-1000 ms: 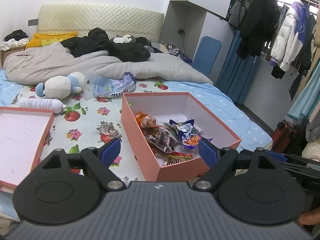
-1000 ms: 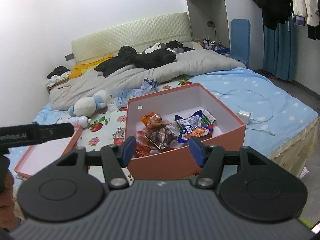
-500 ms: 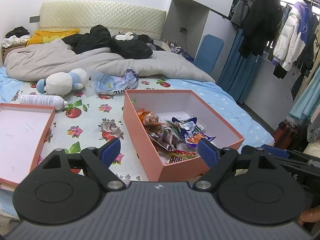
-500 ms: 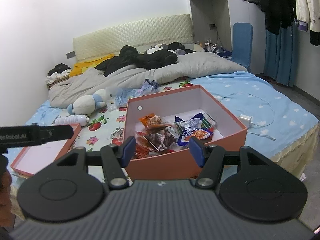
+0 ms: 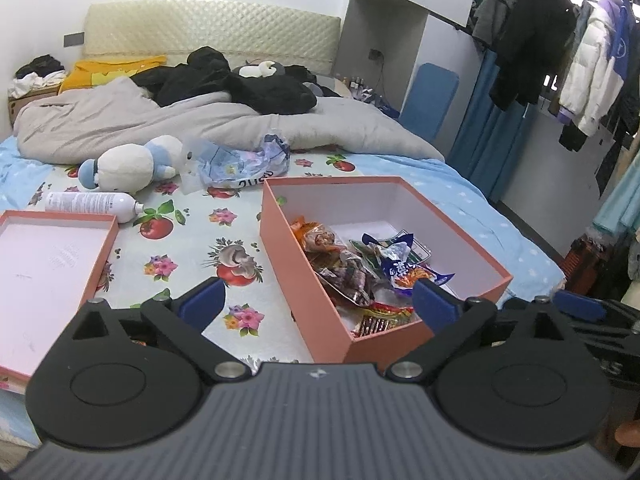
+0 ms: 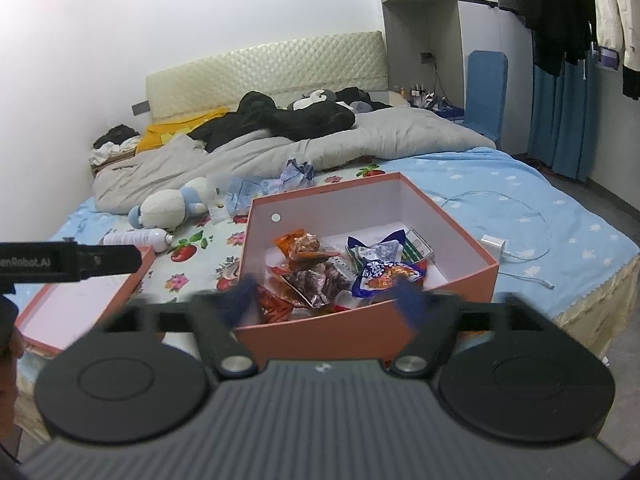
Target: Organize snacks
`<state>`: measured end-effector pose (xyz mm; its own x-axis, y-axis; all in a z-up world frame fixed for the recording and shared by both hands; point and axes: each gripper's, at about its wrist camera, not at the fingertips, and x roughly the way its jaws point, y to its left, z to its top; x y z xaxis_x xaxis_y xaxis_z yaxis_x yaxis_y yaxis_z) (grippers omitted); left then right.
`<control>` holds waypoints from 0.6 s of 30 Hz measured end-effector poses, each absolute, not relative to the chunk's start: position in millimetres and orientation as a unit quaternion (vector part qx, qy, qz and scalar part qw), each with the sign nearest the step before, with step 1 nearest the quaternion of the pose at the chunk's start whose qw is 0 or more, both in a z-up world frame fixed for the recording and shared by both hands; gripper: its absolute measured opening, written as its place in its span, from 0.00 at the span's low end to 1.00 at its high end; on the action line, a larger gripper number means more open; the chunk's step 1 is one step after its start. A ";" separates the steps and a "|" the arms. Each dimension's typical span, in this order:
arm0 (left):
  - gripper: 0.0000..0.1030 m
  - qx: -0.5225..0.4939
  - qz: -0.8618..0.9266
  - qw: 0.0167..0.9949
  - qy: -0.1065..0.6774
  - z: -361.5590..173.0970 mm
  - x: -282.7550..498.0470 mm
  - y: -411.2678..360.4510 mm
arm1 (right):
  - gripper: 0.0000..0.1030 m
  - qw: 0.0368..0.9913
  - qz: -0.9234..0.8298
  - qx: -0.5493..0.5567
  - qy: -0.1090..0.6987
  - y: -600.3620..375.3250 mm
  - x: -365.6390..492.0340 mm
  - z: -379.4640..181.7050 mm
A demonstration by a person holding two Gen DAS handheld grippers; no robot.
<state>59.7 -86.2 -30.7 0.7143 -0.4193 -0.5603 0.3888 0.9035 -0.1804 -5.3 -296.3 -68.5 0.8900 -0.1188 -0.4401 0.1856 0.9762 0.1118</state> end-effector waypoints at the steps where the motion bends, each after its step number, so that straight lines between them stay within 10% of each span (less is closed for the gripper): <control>1: 0.99 -0.023 -0.217 0.925 0.310 -31.8 62.4 -86.3 | 1.00 0.969 -0.082 0.077 0.220 -297.0 -4.8 -69.0; 18: 0.99 -0.004 -0.206 0.926 0.315 -35.8 77.0 -96.9 | 1.00 0.969 -0.086 0.092 0.214 -304.2 3.3 -72.6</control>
